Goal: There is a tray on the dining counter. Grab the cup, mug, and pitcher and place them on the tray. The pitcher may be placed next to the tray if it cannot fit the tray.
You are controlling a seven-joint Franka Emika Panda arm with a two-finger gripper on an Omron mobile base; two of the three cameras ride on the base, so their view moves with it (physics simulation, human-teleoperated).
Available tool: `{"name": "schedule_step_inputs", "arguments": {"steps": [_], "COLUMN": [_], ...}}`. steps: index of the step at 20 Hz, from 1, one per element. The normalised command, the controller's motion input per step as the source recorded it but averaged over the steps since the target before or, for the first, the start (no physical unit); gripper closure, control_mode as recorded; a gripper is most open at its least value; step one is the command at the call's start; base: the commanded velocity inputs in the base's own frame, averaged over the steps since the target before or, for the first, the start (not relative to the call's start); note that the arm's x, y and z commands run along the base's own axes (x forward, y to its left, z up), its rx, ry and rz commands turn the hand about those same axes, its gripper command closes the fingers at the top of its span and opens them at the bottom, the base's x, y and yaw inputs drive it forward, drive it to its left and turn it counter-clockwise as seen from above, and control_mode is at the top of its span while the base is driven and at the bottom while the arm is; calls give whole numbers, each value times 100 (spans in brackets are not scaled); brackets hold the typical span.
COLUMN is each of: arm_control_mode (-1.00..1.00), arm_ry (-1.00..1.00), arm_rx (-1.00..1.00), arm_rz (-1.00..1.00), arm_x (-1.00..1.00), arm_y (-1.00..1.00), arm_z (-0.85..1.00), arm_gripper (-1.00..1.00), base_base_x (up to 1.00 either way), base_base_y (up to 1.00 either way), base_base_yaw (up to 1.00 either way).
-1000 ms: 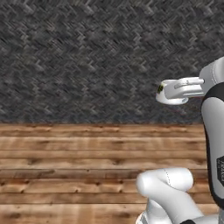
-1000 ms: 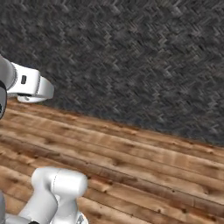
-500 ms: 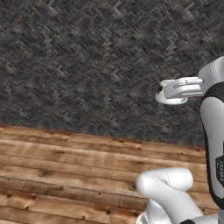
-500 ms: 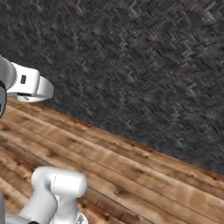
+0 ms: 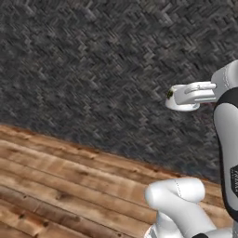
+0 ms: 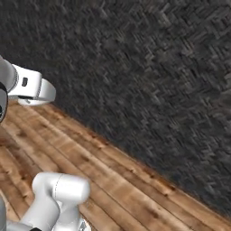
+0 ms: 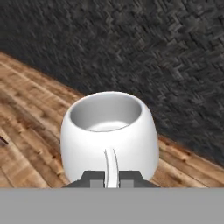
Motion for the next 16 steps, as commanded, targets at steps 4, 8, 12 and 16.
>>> {"name": "schedule_step_inputs", "arguments": {"steps": [4,8,12,16], "arm_control_mode": [100,100,100,100], "arm_ry": [0,0,0,0], "arm_rx": [0,0,0,0], "arm_rz": [0,0,0,0], "arm_x": [0,0,0,0], "arm_y": [0,0,0,0], "arm_z": [0,0,0,0], "arm_gripper": [100,100,100,100], "base_base_x": [100,100,100,100], "base_base_y": [0,0,0,0], "base_base_yaw": [41,40,40,42]}}
